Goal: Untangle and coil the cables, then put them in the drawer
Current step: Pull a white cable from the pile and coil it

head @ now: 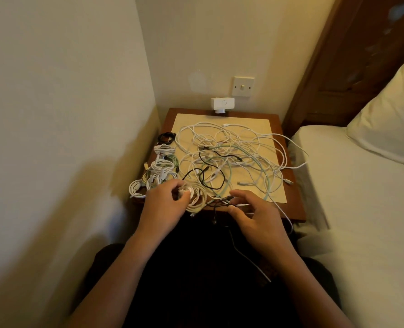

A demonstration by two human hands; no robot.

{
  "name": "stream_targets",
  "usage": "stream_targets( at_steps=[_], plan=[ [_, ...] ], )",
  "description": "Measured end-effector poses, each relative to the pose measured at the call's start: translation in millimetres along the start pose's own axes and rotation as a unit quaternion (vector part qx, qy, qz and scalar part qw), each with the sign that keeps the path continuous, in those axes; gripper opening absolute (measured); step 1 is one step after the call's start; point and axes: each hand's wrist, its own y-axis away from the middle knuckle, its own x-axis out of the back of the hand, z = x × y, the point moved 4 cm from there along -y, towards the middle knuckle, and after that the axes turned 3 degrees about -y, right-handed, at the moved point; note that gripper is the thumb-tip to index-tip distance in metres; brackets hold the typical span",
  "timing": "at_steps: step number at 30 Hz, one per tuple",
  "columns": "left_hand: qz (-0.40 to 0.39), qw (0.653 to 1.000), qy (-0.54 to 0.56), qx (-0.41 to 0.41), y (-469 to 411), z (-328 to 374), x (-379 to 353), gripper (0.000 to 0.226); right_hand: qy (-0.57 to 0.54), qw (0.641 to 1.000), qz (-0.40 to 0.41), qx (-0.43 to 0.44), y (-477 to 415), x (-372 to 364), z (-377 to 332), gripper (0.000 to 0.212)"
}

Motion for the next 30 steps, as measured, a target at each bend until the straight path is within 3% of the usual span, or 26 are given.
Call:
stream_targets(
  at_steps=[5, 10, 16, 19, 21, 26, 30],
  plan=[
    [0.004, 0.997, -0.051, 0.062, -47.0, -37.1, -19.1, 0.036, 0.044, 0.997, 0.054, -0.011, -15.1, 29.4, 21.1, 0.024],
    [0.005, 0.992, -0.116, 0.044, -56.6, -47.2, -35.3, 0.046, 0.107, 0.988, 0.112, -0.028, -22.6, 63.1, 36.3, 0.025],
    [-0.01, 0.982, -0.186, 0.028, -51.1, -40.5, -30.0, 0.052, 0.279, 0.952, 0.09, -0.089, -51.5, 67.0, 65.8, 0.051],
    [-0.012, 0.982, -0.188, 0.03, -44.2, -35.4, -20.6, 0.05, 0.323, 0.94, 0.08, -0.067, -62.5, 63.3, 70.8, 0.025],
    [0.003, 0.982, -0.19, 0.021, -40.2, -29.3, -12.2, 0.046, 0.302, 0.946, 0.101, -0.062, -67.2, 69.5, 66.8, 0.01],
    [0.027, 0.987, -0.158, -0.029, -39.1, 0.8, 9.7, 0.039, 0.153, 0.97, 0.171, -0.076, -73.4, 114.5, 34.2, 0.011],
    [0.032, 0.991, -0.094, -0.093, -36.1, 47.2, 25.1, 0.031, 0.081, 0.969, 0.234, 0.01, -65.9, 164.7, -27.0, 0.01]
  ],
)
